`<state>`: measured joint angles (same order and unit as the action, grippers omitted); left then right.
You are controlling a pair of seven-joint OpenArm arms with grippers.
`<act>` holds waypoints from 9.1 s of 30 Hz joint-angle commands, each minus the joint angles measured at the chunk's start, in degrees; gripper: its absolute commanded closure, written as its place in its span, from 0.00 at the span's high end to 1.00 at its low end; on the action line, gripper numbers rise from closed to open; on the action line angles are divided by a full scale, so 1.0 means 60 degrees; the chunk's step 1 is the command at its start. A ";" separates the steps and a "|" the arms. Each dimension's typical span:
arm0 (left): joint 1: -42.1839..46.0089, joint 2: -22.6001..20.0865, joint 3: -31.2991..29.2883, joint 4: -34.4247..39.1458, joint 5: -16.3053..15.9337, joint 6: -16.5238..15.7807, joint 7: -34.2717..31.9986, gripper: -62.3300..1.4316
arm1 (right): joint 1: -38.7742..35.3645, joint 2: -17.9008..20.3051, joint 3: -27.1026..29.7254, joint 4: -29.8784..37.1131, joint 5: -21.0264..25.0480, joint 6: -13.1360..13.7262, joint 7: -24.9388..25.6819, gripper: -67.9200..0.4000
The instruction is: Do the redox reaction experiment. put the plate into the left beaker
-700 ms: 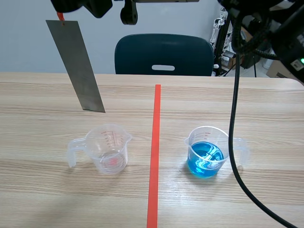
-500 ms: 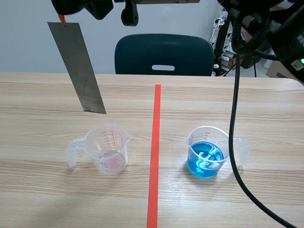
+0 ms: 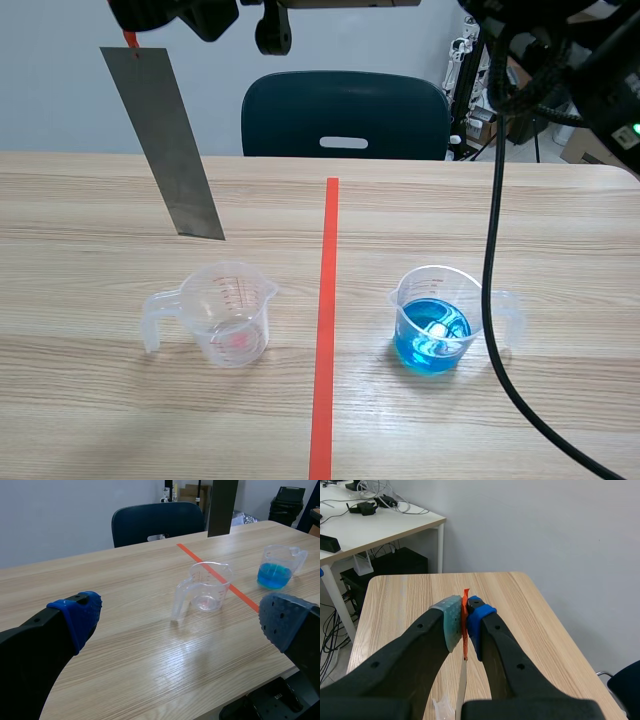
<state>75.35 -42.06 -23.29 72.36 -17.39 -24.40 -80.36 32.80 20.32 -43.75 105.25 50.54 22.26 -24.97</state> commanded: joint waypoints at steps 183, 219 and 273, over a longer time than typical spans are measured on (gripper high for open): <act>0.0015 0.0044 -0.0095 0.0127 -0.0073 -0.0025 0.0069 1.00 | 0.0226 0.0146 -0.3617 -0.5657 -0.4182 0.1231 0.8320 0.01; 0.0015 0.0044 -0.0095 0.0127 -0.0069 -0.0025 0.0073 1.00 | 0.0040 -0.0036 -0.3643 -0.6113 -0.4320 0.1231 0.8400 0.01; 0.0015 0.0044 -0.0095 0.0127 -0.0069 -0.0025 0.0073 1.00 | 0.0066 -0.0131 -0.3639 -0.6109 -0.4255 0.1231 0.7683 0.45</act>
<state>75.35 -42.09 -23.29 72.36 -17.41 -24.40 -79.09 32.34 19.55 -65.39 68.18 24.43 29.63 20.08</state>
